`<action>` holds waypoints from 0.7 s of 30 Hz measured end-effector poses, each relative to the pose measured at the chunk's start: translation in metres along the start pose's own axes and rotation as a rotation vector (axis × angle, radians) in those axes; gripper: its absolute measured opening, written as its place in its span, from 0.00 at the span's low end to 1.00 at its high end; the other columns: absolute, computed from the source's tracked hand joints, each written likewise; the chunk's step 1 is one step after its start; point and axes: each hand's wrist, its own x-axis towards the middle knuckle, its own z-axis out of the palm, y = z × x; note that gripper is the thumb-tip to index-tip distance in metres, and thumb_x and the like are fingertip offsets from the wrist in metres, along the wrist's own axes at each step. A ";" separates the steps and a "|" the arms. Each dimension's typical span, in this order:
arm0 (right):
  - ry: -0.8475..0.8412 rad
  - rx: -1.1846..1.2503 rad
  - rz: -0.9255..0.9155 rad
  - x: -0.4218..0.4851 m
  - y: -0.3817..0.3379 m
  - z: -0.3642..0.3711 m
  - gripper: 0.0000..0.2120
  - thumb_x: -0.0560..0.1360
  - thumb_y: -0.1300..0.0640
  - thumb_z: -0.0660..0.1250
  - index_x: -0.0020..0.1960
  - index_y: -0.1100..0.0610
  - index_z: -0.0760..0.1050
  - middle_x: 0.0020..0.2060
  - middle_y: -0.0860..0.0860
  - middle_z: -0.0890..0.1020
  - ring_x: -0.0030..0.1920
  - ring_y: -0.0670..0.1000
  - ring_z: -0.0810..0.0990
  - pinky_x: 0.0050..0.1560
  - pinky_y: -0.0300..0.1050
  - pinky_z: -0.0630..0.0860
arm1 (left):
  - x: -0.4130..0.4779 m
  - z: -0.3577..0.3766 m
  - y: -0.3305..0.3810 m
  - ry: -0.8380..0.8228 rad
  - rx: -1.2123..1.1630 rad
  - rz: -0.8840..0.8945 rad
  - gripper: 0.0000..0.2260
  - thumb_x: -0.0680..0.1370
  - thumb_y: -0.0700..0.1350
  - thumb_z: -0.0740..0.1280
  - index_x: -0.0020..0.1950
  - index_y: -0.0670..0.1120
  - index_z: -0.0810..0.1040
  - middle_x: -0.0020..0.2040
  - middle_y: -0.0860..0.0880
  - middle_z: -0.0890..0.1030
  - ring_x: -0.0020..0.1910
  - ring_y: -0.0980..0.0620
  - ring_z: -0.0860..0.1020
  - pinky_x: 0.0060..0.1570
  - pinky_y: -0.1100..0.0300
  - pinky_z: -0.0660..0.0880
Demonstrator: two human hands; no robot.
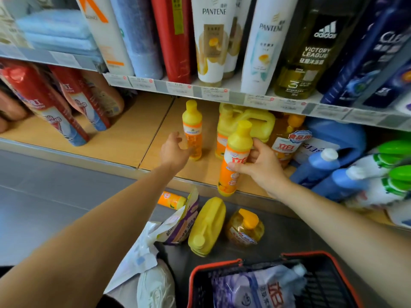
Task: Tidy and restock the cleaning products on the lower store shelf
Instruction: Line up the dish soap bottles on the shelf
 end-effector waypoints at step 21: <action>-0.463 0.334 0.246 -0.141 -0.097 -0.084 0.18 0.73 0.59 0.71 0.62 0.52 0.77 0.60 0.52 0.83 0.63 0.53 0.80 0.62 0.50 0.77 | -0.200 -0.064 0.175 -0.651 -0.467 0.466 0.19 0.81 0.38 0.65 0.72 0.41 0.73 0.61 0.33 0.81 0.62 0.36 0.80 0.61 0.43 0.79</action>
